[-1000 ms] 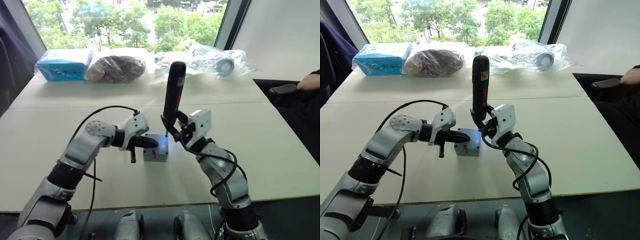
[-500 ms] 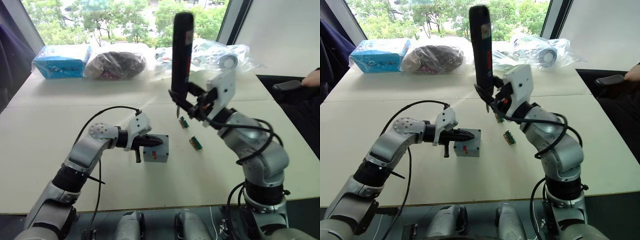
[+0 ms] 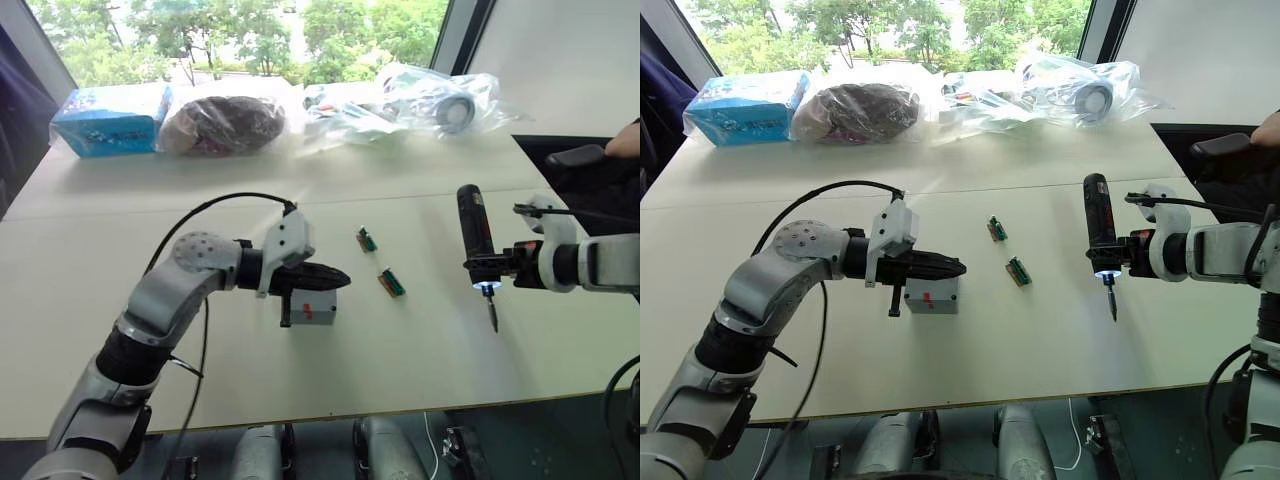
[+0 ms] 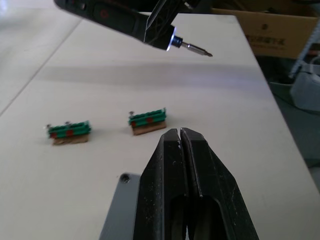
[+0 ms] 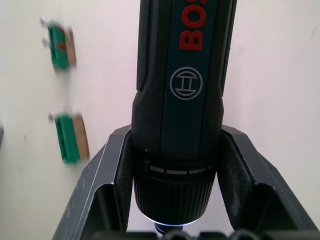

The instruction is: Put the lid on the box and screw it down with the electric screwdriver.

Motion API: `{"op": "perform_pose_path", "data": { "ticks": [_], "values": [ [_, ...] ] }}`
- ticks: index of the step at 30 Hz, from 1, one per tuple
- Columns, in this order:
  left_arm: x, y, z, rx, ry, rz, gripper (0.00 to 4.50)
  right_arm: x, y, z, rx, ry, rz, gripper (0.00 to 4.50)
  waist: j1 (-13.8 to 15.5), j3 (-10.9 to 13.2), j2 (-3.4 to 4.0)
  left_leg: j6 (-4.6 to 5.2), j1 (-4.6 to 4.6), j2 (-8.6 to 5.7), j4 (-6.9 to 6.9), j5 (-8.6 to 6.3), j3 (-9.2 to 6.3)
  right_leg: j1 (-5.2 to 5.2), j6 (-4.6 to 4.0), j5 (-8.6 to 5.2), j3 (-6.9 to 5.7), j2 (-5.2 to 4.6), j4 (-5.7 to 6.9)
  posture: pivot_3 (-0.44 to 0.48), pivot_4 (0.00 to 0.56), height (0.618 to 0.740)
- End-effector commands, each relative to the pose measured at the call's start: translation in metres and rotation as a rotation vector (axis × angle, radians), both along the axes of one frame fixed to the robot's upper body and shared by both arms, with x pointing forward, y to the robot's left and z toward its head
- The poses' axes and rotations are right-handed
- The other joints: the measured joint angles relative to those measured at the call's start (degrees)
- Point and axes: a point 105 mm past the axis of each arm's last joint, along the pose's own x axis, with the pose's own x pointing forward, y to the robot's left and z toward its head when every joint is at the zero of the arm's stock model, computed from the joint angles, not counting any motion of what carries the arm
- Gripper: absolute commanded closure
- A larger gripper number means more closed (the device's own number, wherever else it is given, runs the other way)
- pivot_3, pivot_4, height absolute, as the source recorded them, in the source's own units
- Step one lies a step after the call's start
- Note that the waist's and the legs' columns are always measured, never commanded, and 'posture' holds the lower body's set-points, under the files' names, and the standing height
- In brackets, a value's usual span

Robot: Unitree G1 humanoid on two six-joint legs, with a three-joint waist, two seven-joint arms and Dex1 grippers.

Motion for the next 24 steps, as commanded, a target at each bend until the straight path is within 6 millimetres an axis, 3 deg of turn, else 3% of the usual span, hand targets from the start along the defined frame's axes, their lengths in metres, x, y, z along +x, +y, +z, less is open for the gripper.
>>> {"op": "perform_pose_path", "data": {
  "ticks": [1,8,10,12,13,15,16,21,24],
  "values": [
    [-0.013,0.0,-0.003,0.028,0.012,-0.059,4.5,-0.003,-0.007,0.003,-0.002,0.053,-0.007,2.68,0.44,0.06,-0.11,0.0,0.0,0.14,0.0,0.0,-0.06,0.0,0.01,-0.01,0.0,0.17,0.01,0.0,0.15,0.74],
    [-0.016,0.003,-0.004,0.016,0.046,-0.056,4.5,-0.005,-0.011,-0.02,-0.017,0.158,-0.021,2.68,0.53,0.07,-0.12,-0.03,-0.11,0.41,0.32,0.02,-0.08,0.01,0.0,-0.01,0.07,0.43,0.01,0.0,0.15,0.74],
    [-0.02,0.004,-0.004,0.013,0.061,-0.062,4.5,-0.005,-0.013,-0.022,-0.036,0.165,-0.026,1.68,0.56,0.07,-0.11,-0.02,-0.28,0.46,0.54,0.0,-0.1,-0.03,0.01,-0.01,0.07,0.43,0.01,0.0,0.15,0.74],
    [-0.017,0.008,-0.002,0.008,0.068,-0.035,4.5,-0.006,-0.014,-0.023,-0.06,0.166,-0.025,1.16,0.58,0.07,-0.11,0.01,-0.47,0.57,0.71,-0.01,-0.09,-0.12,0.1,0.05,0.06,0.43,0.01,0.0,0.15,0.74],
    [-0.015,0.012,-0.001,0.008,0.069,-0.017,4.5,-0.006,-0.014,-0.022,-0.066,0.164,-0.02,0.66,0.62,0.07,-0.12,0.02,-0.5,0.57,0.78,-0.02,-0.09,-0.11,0.12,0.06,0.06,0.42,0.01,0.0,0.15,0.74],
    [-0.01,0.016,0.001,0.002,0.07,0.01,4.5,-0.006,-0.013,-0.022,-0.069,0.159,-0.015,0.06,0.65,0.07,-0.12,0.03,-0.51,0.56,0.82,-0.02,-0.08,-0.11,0.14,0.09,0.06,0.41,0.0,0.0,0.15,0.74],
    [-0.008,0.018,0.001,0.001,0.071,0.02,4.5,-0.005,-0.013,-0.022,-0.075,0.155,-0.014,0.02,0.67,0.07,-0.12,0.03,-0.51,0.56,0.82,-0.03,-0.08,-0.11,0.14,0.1,0.06,0.41,0.0,0.0,0.15,0.74],
    [0.003,0.037,0.009,0.008,0.06,0.096,4.5,0.0,-0.012,-0.003,-0.141,0.046,0.017,0.02,0.6,0.07,-0.12,0.03,-0.51,0.54,0.82,-0.03,-0.09,-0.12,0.14,0.11,0.06,0.43,0.01,0.0,0.15,0.74],
    [0.028,0.073,0.021,0.015,0.018,0.267,4.5,0.003,0.001,0.041,-0.204,-0.136,0.119,0.02,0.55,0.16,0.02,0.03,-0.51,0.55,0.82,-0.03,-0.08,-0.15,0.15,0.11,0.06,0.45,0.02,0.0,0.15,0.74]
  ]
}}
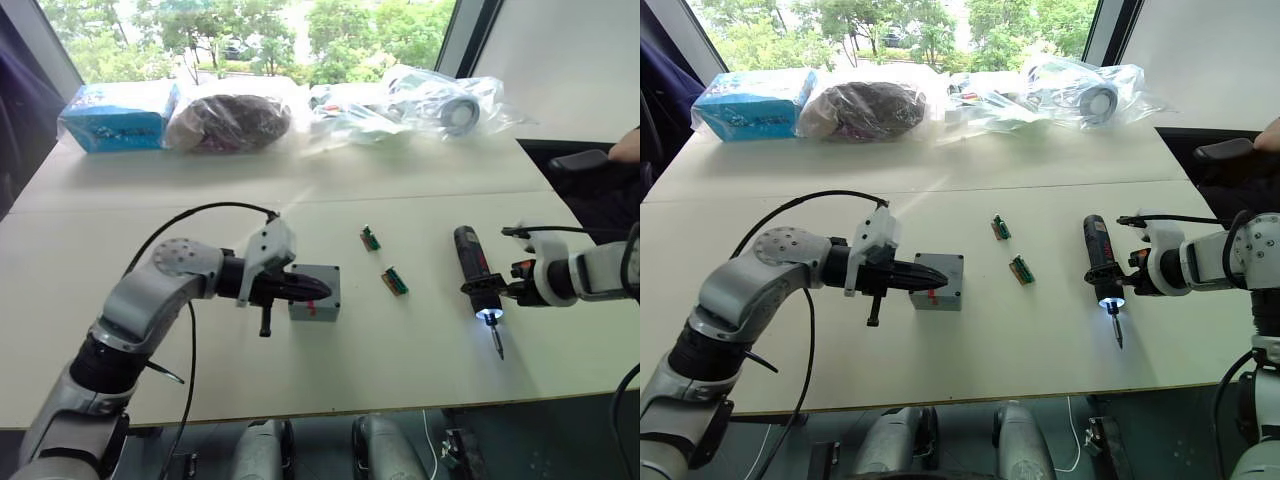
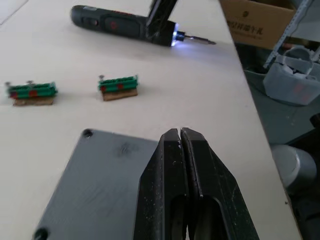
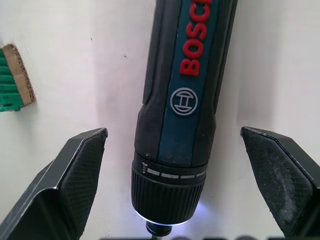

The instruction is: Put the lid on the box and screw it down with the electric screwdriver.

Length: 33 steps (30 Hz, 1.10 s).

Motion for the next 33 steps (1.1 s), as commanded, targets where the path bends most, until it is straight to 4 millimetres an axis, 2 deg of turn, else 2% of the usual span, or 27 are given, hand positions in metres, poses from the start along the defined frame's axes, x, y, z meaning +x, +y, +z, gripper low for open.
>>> {"op": "perform_pose_path", "data": {
  "ticks": [1,4,5,6,8,9,14,23,26,33],
  "values": [
    [0.028,0.045,0.025,0.004,-0.089,0.2,4.5,0.005,0.016,0.071,-0.063,-0.273,0.142,0.02,-0.19,0.07,0.11,0.0,-0.03,0.0,0.0,0.0,0.01,-0.07,0.0,0.0,0.01,0.0,0.02,0.0,0.15,0.74],
    [0.038,0.062,0.027,0.014,-0.092,0.276,4.5,0.001,0.03,0.091,-0.103,-0.37,0.25,0.02,-0.12,0.06,0.08,0.0,-0.03,0.04,-0.05,0.0,0.03,-0.15,0.0,0.0,0.0,0.07,0.05,0.0,0.15,0.74],
    [0.04,0.065,0.023,0.023,-0.085,0.292,4.5,-0.002,0.043,0.093,-0.071,-0.392,0.313,0.02,-0.06,0.05,0.05,-0.01,0.0,0.05,-0.05,-0.01,0.02,-0.1,0.0,0.0,-0.02,0.07,0.05,0.0,0.15,0.74],
    [0.045,0.07,0.012,0.065,-0.082,0.329,4.5,-0.01,0.066,0.094,-0.02,-0.428,0.432,0.02,0.0,0.05,0.03,-0.02,-0.01,0.09,-0.06,-0.01,0.02,-0.1,0.0,0.0,-0.02,0.07,0.02,0.0,0.15,0.74],
    [0.049,0.077,-0.019,0.197,-0.057,0.371,4.5,-0.032,0.106,0.075,0.036,-0.445,0.658,0.02,0.03,0.0,-0.06,-0.02,-0.03,0.11,-0.06,-0.01,0.01,-0.07,0.0,0.0,-0.03,0.01,0.0,0.0,0.15,0.74],
    [0.05,0.079,-0.029,0.24,-0.05,0.374,4.5,-0.04,0.116,0.067,0.046,-0.44,0.717,0.02,0.03,-0.01,-0.07,-0.02,0.01,0.1,-0.05,-0.01,0.02,-0.01,0.0,0.0,-0.02,0.0,-0.01,0.0,0.15,0.74],
    [0.049,0.057,-0.042,0.22,-0.016,0.336,4.5,-0.066,0.159,0.014,0.058,-0.395,0.882,0.02,0.44,0.06,-0.22,-0.01,-0.11,0.08,0.11,-0.01,0.01,-0.02,-0.03,0.02,-0.03,-0.1,0.01,0.0,0.15,0.74],
    [0.034,0.026,-0.054,0.234,-0.005,0.188,4.5,-0.048,0.187,-0.025,0.037,-0.407,0.906,0.02,0.14,-0.02,-0.35,-0.01,-0.01,0.07,0.15,-0.01,0.01,0.04,-0.11,0.08,-0.03,-0.05,0.05,0.0,0.15,0.74],
    [0.027,0.018,-0.061,0.264,-0.024,0.109,4.5,-0.045,0.194,-0.029,0.039,-0.429,0.927,0.02,0.14,-0.02,-0.35,-0.01,-0.01,0.0,0.16,-0.01,0.03,0.03,-0.09,0.09,-0.03,-0.02,0.08,0.0,0.15,0.74],
    [0.039,0.013,-0.062,0.275,-0.047,0.106,4.5,-0.05,0.212,-0.028,0.13,-0.444,0.944,0.02,0.64,-0.02,-0.36,-0.02,-0.01,0.0,0.2,0.0,0.02,0.04,-0.08,0.1,-0.05,-0.02,0.11,0.0,0.15,0.74]
  ]
}}
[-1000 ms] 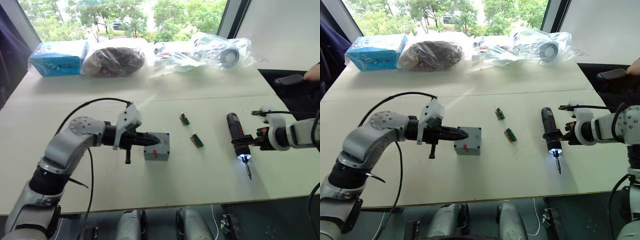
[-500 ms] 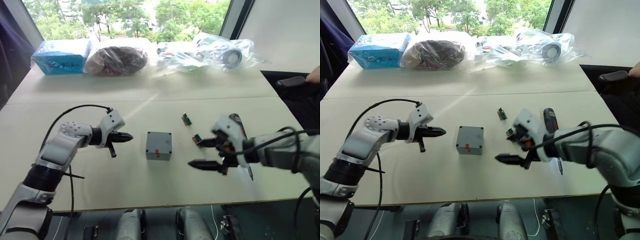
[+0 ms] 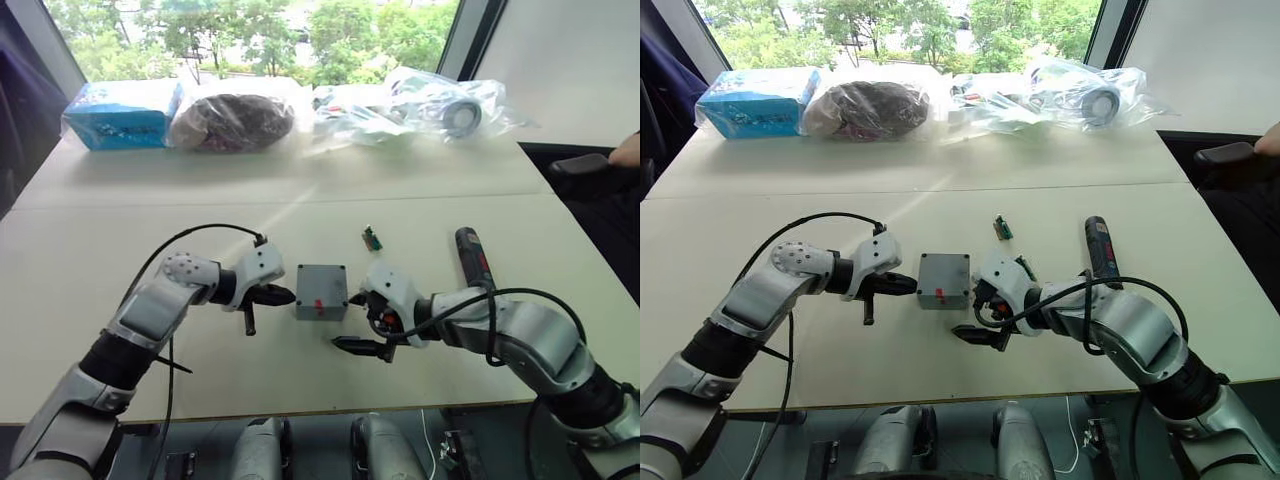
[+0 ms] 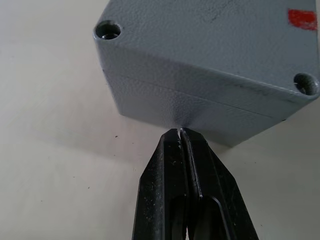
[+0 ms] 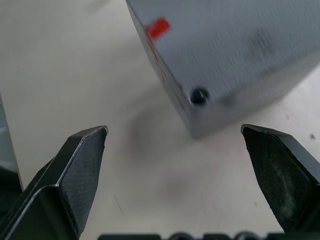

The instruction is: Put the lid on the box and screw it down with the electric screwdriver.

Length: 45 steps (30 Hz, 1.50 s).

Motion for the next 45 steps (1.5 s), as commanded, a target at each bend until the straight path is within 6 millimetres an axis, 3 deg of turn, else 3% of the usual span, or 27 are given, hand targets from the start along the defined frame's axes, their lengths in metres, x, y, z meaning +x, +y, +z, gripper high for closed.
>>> {"op": "perform_pose_path", "data": {
  "ticks": [1,7,11,14,18,22,26,29,34,38,45],
  "values": [
    [0.01,-0.012,0.011,-0.004,-0.068,-0.048,4.5,-0.007,0.015,0.011,0.091,0.005,0.042,0.02,0.26,0.0,-0.01,0.0,0.01,-0.01,0.02,0.0,0.01,0.01,0.0,0.0,0.0,0.0,0.0,0.0,0.15,0.74],
    [0.028,-0.023,0.013,-0.001,-0.122,-0.052,4.5,-0.018,0.018,0.016,0.138,0.048,0.04,0.02,0.89,-0.01,-0.01,0.0,0.01,0.0,0.05,0.0,0.01,0.01,0.01,0.01,-0.04,0.02,0.07,0.0,0.15,0.74],
    [0.038,-0.009,0.01,0.052,-0.154,-0.016,4.5,-0.019,0.005,0.019,0.043,-0.045,0.035,0.02,0.8,-0.01,0.0,0.0,0.01,-0.01,0.11,0.0,-0.01,0.03,0.0,0.01,-0.04,0.01,0.07,0.0,0.15,0.74],
    [0.042,0.015,0.014,0.08,-0.169,0.049,4.5,-0.022,-0.007,0.03,0.009,-0.102,0.052,0.02,0.75,-0.01,-0.02,0.01,0.0,0.01,0.1,0.0,-0.04,0.02,0.0,0.01,-0.04,0.02,0.07,0.0,0.15,0.74],
    [0.035,0.038,0.015,0.1,-0.149,0.101,4.5,-0.013,-0.02,0.032,-0.049,-0.151,0.03,0.02,0.23,-0.01,-0.02,0.01,0.05,0.07,0.08,0.0,-0.04,0.01,0.01,0.01,-0.05,0.08,0.12,0.0,0.15,0.74],
    [0.01,0.049,0.004,0.123,-0.064,0.077,4.5,0.007,-0.023,0.024,-0.08,-0.193,0.006,0.02,0.12,-0.04,-0.03,0.0,0.07,0.07,0.07,0.0,-0.03,0.01,0.0,0.01,-0.05,0.06,0.15,0.0,0.15,0.74],
    [-0.023,0.027,-0.001,0.055,0.031,-0.017,4.5,0.021,-0.012,0.015,-0.073,-0.22,0.051,0.02,0.08,-0.06,-0.03,0.0,0.07,0.07,0.07,0.0,-0.01,0.03,-0.01,0.01,-0.04,0.02,0.13,0.0,0.15,0.74],
    [-0.03,0.014,0.0,0.019,0.064,-0.04,4.5,0.031,-0.008,0.006,-0.17,-0.304,0.124,0.02,0.51,-0.05,-0.04,0.0,0.05,0.03,0.11,0.0,0.0,0.04,-0.01,0.0,-0.04,0.01,0.14,0.0,0.15,0.74],
    [-0.014,0.006,-0.008,0.02,0.02,-0.002,4.5,0.024,0.001,0.006,-0.1,-0.246,0.176,0.02,0.91,-0.05,-0.05,0.03,0.0,0.03,0.43,-0.02,-0.02,0.12,-0.01,0.0,-0.09,0.03,0.21,0.0,0.15,0.74],
    [0.0,-0.006,0.004,-0.032,-0.05,-0.008,4.5,0.01,0.001,0.005,-0.067,-0.184,0.188,0.02,1.03,-0.05,-0.06,0.08,-0.01,0.03,0.68,-0.05,-0.05,0.18,-0.01,0.0,-0.12,0.01,0.38,0.0,0.15,0.74],
    [0.0,-0.017,0.014,-0.093,-0.044,-0.039,4.5,-0.002,0.0,0.003,-0.048,-0.142,0.151,0.02,0.75,-0.05,-0.07,0.1,0.01,0.04,0.76,-0.06,-0.11,0.14,-0.01,0.0,-0.12,-0.01,0.58,0.0,0.15,0.74]
  ]
}}
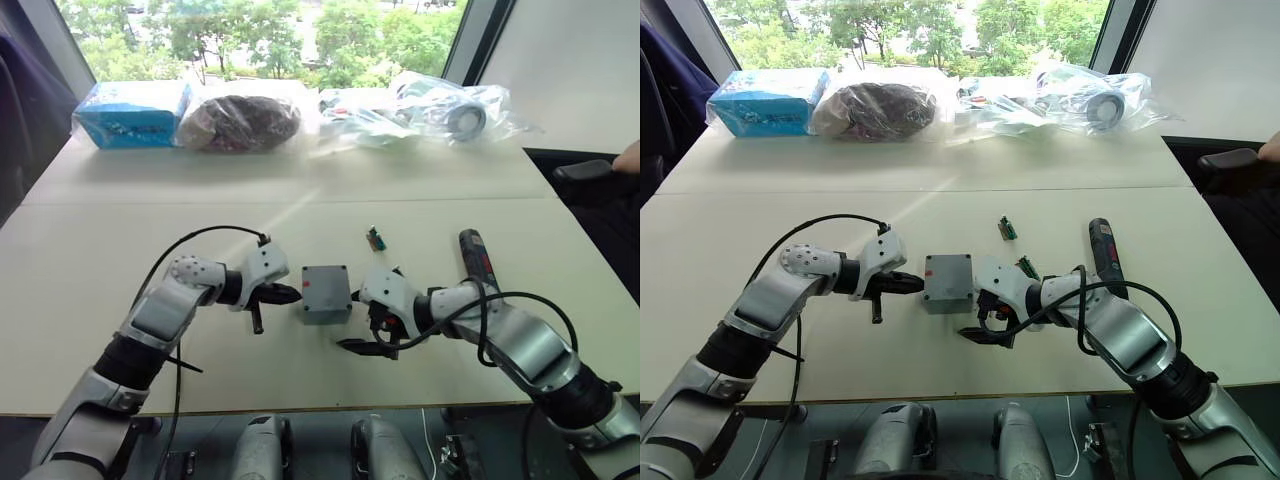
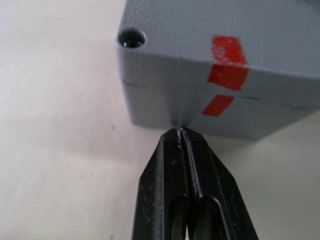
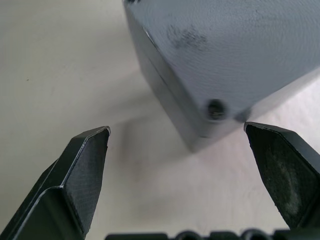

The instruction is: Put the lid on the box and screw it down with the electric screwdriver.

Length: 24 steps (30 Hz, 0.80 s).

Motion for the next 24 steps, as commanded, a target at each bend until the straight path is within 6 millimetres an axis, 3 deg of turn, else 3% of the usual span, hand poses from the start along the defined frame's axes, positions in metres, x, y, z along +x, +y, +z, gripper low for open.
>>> {"op": "perform_pose_path", "data": {
  "ticks": [1,8,13,18,21,24],
  "values": [
    [-0.002,-0.008,0.014,-0.041,-0.042,-0.05,4.5,-0.006,0.009,0.013,0.046,-0.039,0.019,0.02,-0.03,0.0,0.0,0.0,0.01,0.0,0.0,0.0,0.0,-0.02,0.0,0.0,0.0,0.0,0.1,0.0,0.15,0.74],
    [-0.009,-0.005,0.011,-0.02,-0.018,-0.078,4.5,0.002,0.004,0.014,0.049,-0.082,-0.056,0.02,0.04,0.0,0.0,-0.01,0.01,0.01,0.03,0.0,-0.03,-0.07,-0.02,-0.01,-0.01,0.01,0.19,0.0,0.15,0.74],
    [-0.01,0.013,0.018,0.008,-0.012,-0.071,4.5,0.01,-0.022,0.033,-0.008,-0.21,-0.134,0.02,0.07,0.0,0.0,-0.01,0.0,0.01,0.04,0.0,-0.03,-0.07,-0.04,-0.02,0.0,0.0,0.19,0.0,0.15,0.74],
    [-0.015,0.025,0.061,-0.094,0.003,-0.069,4.5,0.011,-0.058,0.066,0.168,-0.233,-0.314,0.02,0.08,0.02,-0.04,-0.01,-0.02,0.05,0.03,0.0,-0.07,-0.08,-0.13,-0.08,-0.01,0.0,0.18,0.0,0.15,0.74],
    [-0.011,0.02,0.078,-0.178,-0.015,-0.05,4.5,0.022,-0.075,0.061,0.196,-0.235,-0.405,0.02,0.12,0.01,-0.05,-0.01,0.01,0.04,0.04,0.0,-0.09,-0.01,-0.1,-0.06,-0.02,-0.01,0.15,0.0,0.15,0.74],
    [-0.01,0.009,0.089,-0.214,-0.037,-0.061,4.5,0.04,-0.088,0.044,0.196,-0.219,-0.499,0.02,0.01,0.01,-0.06,-0.01,0.05,-0.03,0.06,0.0,-0.06,0.04,-0.15,-0.09,-0.01,-0.02,0.15,0.0,0.15,0.74]
  ]
}}
